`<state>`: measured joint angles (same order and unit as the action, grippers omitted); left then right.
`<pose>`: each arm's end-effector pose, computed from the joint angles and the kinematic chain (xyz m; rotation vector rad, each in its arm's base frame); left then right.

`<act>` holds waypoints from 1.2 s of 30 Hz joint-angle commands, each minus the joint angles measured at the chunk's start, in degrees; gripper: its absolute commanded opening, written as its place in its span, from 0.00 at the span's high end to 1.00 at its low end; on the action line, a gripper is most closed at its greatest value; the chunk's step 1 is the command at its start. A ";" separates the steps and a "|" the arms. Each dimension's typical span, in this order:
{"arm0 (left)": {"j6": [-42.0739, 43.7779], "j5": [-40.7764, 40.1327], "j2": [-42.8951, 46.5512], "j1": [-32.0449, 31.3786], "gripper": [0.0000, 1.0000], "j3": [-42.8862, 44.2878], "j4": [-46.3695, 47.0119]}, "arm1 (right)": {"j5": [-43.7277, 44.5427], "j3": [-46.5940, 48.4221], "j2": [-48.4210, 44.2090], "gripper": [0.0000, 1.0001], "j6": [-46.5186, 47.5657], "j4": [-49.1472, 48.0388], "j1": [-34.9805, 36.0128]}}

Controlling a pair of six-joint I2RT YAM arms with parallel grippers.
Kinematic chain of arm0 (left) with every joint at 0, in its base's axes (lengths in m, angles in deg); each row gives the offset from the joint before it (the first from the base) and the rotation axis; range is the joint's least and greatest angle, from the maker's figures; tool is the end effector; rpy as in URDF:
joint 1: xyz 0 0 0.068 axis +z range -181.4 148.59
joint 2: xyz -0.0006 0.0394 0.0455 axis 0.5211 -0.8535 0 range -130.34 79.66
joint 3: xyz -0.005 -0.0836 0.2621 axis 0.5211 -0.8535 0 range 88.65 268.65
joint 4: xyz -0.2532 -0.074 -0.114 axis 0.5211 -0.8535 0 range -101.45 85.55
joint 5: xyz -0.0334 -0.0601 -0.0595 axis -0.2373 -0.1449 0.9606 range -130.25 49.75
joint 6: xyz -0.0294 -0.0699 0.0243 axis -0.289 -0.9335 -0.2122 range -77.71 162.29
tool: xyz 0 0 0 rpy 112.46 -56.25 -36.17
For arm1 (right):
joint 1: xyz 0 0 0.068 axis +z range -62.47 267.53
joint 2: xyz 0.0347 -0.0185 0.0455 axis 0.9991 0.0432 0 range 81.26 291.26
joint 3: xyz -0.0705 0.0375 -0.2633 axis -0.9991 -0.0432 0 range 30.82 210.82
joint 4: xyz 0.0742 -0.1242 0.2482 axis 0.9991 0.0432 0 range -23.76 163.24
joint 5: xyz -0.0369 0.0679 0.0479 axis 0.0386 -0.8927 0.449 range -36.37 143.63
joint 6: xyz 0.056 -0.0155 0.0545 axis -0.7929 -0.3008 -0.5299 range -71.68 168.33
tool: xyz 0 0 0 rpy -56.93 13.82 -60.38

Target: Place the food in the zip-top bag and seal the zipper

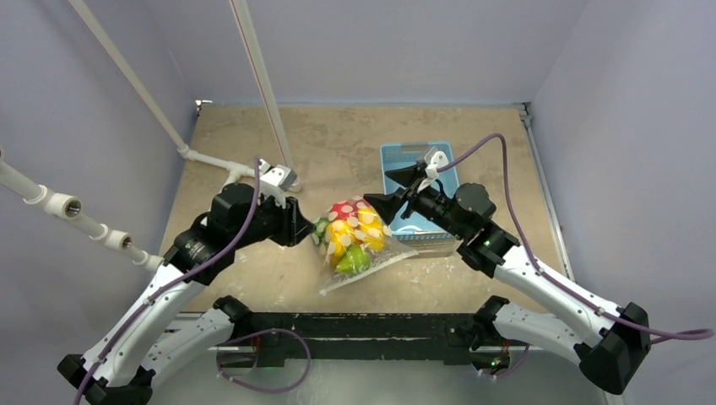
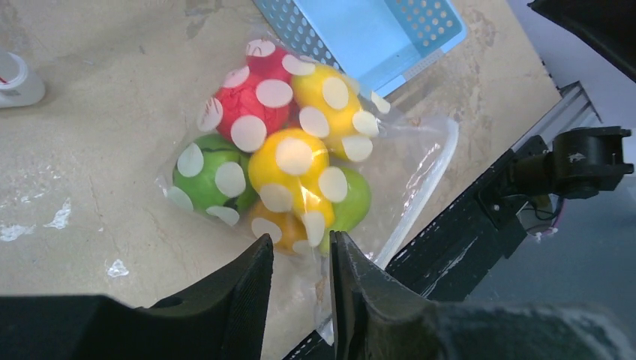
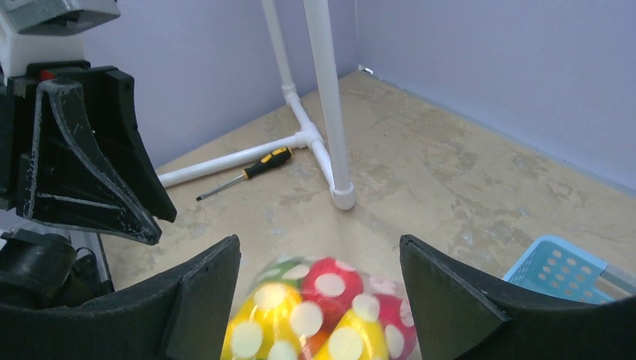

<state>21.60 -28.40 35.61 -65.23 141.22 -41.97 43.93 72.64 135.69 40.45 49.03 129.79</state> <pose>0.1688 -0.1300 0.3301 0.3783 2.1306 -0.7821 0.2033 0.2003 0.3406 -0.5912 1.4311 0.8266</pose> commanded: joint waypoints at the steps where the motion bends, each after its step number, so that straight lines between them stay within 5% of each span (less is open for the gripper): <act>1: -2.86 2.47 1.95 -0.19 0.65 -0.36 1.30 | 0.35 4.10 -1.79 0.08 -1.39 2.25 0.02; 5: -3.44 1.96 2.01 -0.19 0.57 0.75 1.59 | 2.03 5.37 -2.45 0.01 -2.87 3.06 0.00; 9: -3.35 -1.39 1.16 -0.19 0.17 2.41 1.16 | 5.70 7.24 -3.44 0.01 -4.46 4.60 0.00; 11: -3.57 -4.67 0.36 -0.18 0.10 3.69 0.34 | 8.37 9.36 -3.39 0.01 -5.46 6.74 -0.02; 23: -4.19 -20.59 -7.04 -0.18 0.01 11.66 -1.35 | 23.44 18.21 -2.80 0.01 -7.06 13.51 0.01; 36: -2.47 -22.35 -6.67 -0.19 0.01 15.19 0.48 | 29.56 21.27 -8.56 0.01 -6.20 11.48 0.01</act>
<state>18.04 -49.31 28.05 -65.23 153.68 -43.13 69.64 90.90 129.46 34.41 62.84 129.79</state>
